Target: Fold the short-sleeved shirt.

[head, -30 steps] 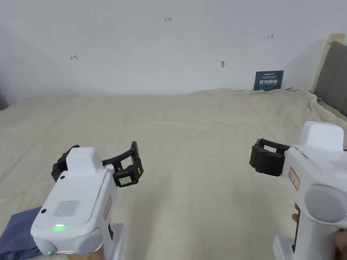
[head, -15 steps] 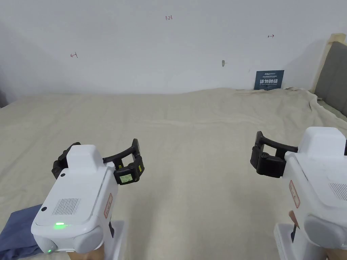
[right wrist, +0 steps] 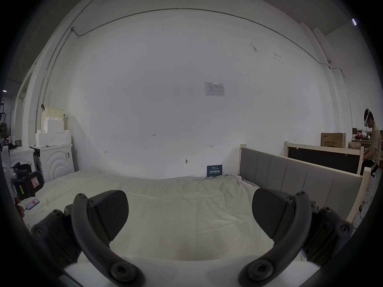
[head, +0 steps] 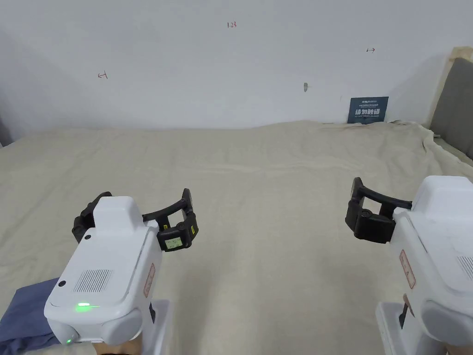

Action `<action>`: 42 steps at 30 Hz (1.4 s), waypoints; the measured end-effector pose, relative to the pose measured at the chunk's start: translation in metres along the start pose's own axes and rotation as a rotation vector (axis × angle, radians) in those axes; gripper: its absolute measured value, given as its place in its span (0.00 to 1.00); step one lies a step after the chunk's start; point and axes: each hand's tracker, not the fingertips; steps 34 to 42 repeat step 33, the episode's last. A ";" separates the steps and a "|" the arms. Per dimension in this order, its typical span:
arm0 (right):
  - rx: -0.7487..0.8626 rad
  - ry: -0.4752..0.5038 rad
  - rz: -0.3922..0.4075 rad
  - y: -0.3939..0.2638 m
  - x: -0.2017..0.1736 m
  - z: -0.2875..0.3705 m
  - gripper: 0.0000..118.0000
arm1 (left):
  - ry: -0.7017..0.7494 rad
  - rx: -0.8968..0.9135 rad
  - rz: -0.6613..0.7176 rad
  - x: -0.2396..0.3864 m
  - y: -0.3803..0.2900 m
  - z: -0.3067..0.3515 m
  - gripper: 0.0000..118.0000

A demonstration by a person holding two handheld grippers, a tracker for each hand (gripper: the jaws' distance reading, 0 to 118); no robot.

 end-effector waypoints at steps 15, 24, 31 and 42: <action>-0.002 0.016 -0.008 0.007 -0.002 0.004 0.99 | 0.000 -0.001 0.004 -0.001 -0.001 -0.001 1.00; 0.001 0.024 -0.008 0.008 0.000 0.003 0.99 | 0.002 -0.004 0.001 -0.001 -0.001 0.000 1.00; -0.001 0.027 -0.001 0.007 0.000 0.004 0.99 | 0.002 -0.010 -0.001 0.000 -0.003 0.000 1.00; -0.002 0.028 0.001 0.007 0.000 0.004 0.99 | 0.002 -0.011 -0.002 0.000 -0.003 0.000 1.00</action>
